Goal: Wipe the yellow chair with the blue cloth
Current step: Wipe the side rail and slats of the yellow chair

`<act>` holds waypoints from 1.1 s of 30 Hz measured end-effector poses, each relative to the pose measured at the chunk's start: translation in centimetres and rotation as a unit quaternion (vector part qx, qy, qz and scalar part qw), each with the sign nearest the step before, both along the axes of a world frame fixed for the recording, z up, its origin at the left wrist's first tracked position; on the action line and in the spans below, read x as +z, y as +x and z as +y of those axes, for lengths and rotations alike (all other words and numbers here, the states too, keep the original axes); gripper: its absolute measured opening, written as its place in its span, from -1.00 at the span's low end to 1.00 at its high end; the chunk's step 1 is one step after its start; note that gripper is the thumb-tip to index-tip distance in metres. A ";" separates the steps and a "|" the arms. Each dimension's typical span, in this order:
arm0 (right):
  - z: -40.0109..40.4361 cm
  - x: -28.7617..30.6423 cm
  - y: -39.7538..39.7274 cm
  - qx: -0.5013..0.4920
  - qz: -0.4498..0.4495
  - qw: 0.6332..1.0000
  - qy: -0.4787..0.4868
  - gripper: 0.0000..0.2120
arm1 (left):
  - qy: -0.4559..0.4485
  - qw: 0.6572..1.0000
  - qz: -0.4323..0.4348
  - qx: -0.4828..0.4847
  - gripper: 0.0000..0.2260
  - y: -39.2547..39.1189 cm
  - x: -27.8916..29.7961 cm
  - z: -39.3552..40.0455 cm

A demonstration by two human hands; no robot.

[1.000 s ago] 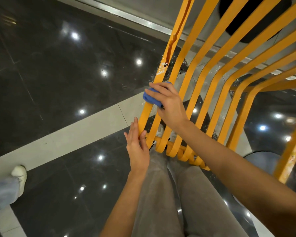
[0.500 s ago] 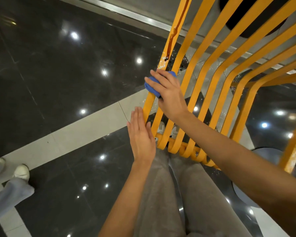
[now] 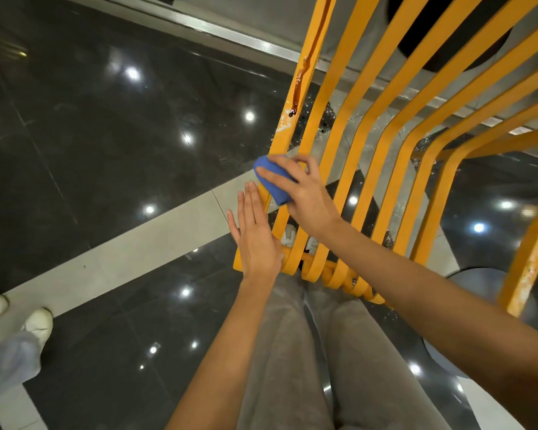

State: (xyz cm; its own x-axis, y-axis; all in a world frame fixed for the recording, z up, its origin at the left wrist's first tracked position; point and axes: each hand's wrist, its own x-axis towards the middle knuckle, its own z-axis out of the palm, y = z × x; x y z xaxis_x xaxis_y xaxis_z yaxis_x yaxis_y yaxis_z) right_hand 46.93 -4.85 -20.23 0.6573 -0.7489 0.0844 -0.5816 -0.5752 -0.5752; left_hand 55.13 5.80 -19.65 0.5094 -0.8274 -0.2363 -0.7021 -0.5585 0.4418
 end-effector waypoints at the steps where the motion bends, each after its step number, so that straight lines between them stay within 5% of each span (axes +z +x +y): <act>1: -0.1 0.2 -0.7 0.022 0.005 1.000 0.000 -0.36 | -0.003 1.000 0.005 -0.001 -0.24 0.0 0.0 0.0; 8: -6.2 1.2 2.0 -0.085 0.000 0.996 -0.005 -0.46 | -0.008 1.000 -0.001 0.004 -0.18 -0.1 0.1 -0.2; 14: -2.1 1.6 -1.2 0.032 0.041 0.999 -0.013 -0.37 | 0.001 1.000 0.008 0.000 -0.19 0.0 0.0 -0.1; 20: -7.5 1.7 2.3 -0.100 0.020 0.995 -0.003 -0.44 | -0.006 1.000 0.009 0.008 -0.22 0.0 0.1 -0.1; 27: -3.1 3.1 -0.8 0.037 0.032 0.998 0.031 -0.41 | 0.009 0.999 0.046 0.011 -0.29 0.2 0.6 -0.3; 33: -11.9 3.3 0.9 -0.110 -0.012 0.993 -0.052 -0.53 | -0.016 0.999 0.006 -0.036 -0.35 1.2 1.3 -6.3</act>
